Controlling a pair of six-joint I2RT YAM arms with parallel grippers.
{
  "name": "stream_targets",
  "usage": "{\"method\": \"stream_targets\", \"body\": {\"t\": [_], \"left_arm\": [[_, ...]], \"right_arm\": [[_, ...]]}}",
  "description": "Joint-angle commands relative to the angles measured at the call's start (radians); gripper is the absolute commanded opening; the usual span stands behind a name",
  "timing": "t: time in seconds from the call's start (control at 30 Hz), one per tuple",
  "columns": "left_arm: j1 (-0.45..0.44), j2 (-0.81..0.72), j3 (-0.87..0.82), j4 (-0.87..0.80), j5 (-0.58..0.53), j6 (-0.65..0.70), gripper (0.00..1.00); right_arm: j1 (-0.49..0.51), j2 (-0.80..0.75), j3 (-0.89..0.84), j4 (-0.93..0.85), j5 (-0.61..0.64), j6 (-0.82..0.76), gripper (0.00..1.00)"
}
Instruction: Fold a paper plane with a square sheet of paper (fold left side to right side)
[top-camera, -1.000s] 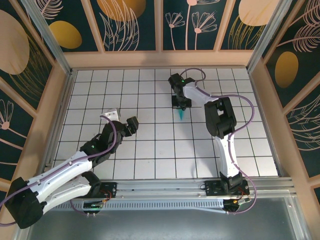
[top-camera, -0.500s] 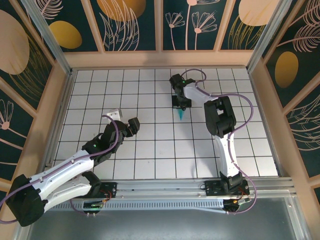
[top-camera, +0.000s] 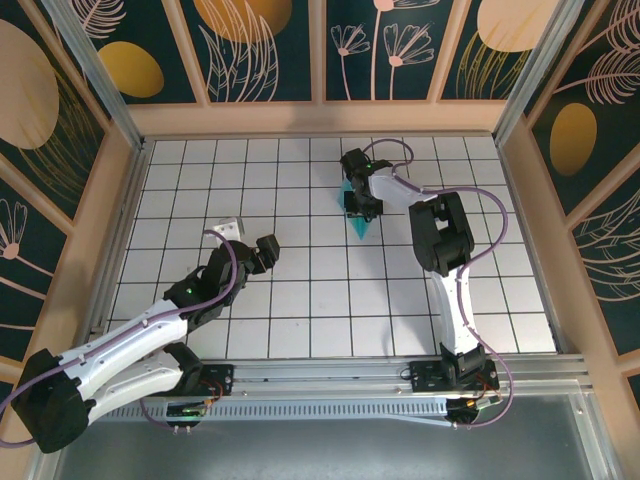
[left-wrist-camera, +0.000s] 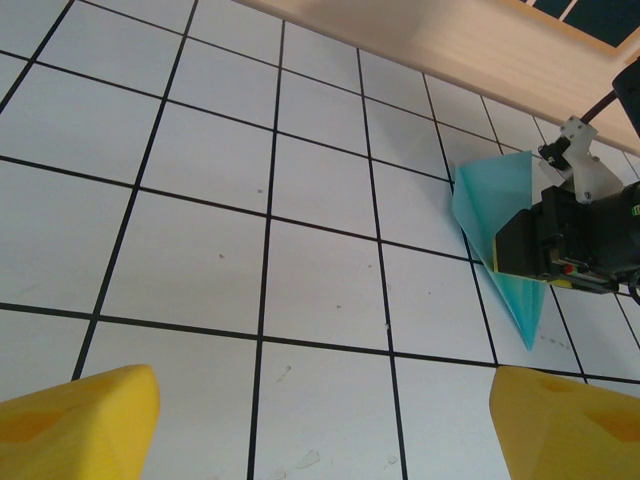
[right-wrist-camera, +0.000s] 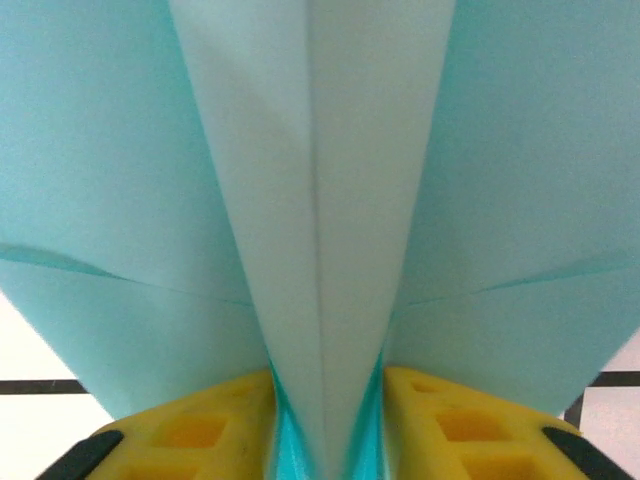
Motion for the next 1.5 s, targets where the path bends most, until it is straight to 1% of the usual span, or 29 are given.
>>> {"method": "stream_targets", "body": {"t": [0.0, 0.03, 0.17, 0.27, 0.43, 0.77, 0.9, 0.97, 1.1, 1.17, 1.27, 1.33, 1.47], "left_arm": [[0.006, -0.019, 0.034, -0.028, -0.022, 0.004, 0.86], [0.007, -0.020, 0.037, -0.030, -0.025, 0.004, 0.86], [0.008, -0.017, 0.059, -0.046, -0.034, 0.018, 0.86], [0.015, -0.007, 0.082, -0.059, -0.035, 0.031, 0.91], [0.030, 0.022, 0.120, -0.064, -0.012, 0.050, 0.94], [0.044, 0.075, 0.175, -0.065, 0.014, 0.067, 0.95], [0.067, 0.088, 0.189, -0.069, 0.029, 0.077, 0.98], [0.095, 0.096, 0.193, -0.069, 0.051, 0.080, 0.99], [0.199, 0.104, 0.194, -0.081, 0.117, 0.079, 0.99], [0.264, 0.100, 0.188, -0.082, 0.147, 0.086, 0.99], [0.374, 0.092, 0.179, -0.078, 0.180, 0.109, 0.99], [0.445, 0.090, 0.174, -0.068, 0.182, 0.137, 0.99], [0.540, 0.094, 0.152, -0.002, 0.148, 0.198, 0.99]], "right_arm": [[-0.005, 0.000, -0.037, -0.023, 0.003, -0.005, 0.38], [-0.006, -0.005, -0.037, -0.023, 0.004, -0.005, 0.39], [-0.004, -0.041, -0.036, -0.028, 0.003, -0.002, 0.41], [-0.004, -0.074, -0.043, -0.028, 0.002, 0.005, 0.41], [-0.003, -0.114, -0.061, -0.028, -0.006, 0.014, 0.41], [0.008, -0.173, -0.093, -0.037, -0.004, 0.020, 0.41], [0.015, -0.225, -0.105, -0.060, 0.016, 0.019, 0.42], [0.017, -0.272, -0.125, -0.058, 0.019, 0.020, 0.43], [0.013, -0.420, -0.216, -0.015, 0.033, 0.022, 0.51], [0.005, -0.500, -0.282, 0.015, 0.050, 0.022, 0.57], [-0.016, -0.641, -0.422, 0.104, 0.077, 0.014, 0.71], [-0.053, -0.742, -0.531, 0.181, 0.077, 0.011, 0.80], [-0.152, -0.896, -0.709, 0.308, 0.068, -0.001, 0.90]]}}
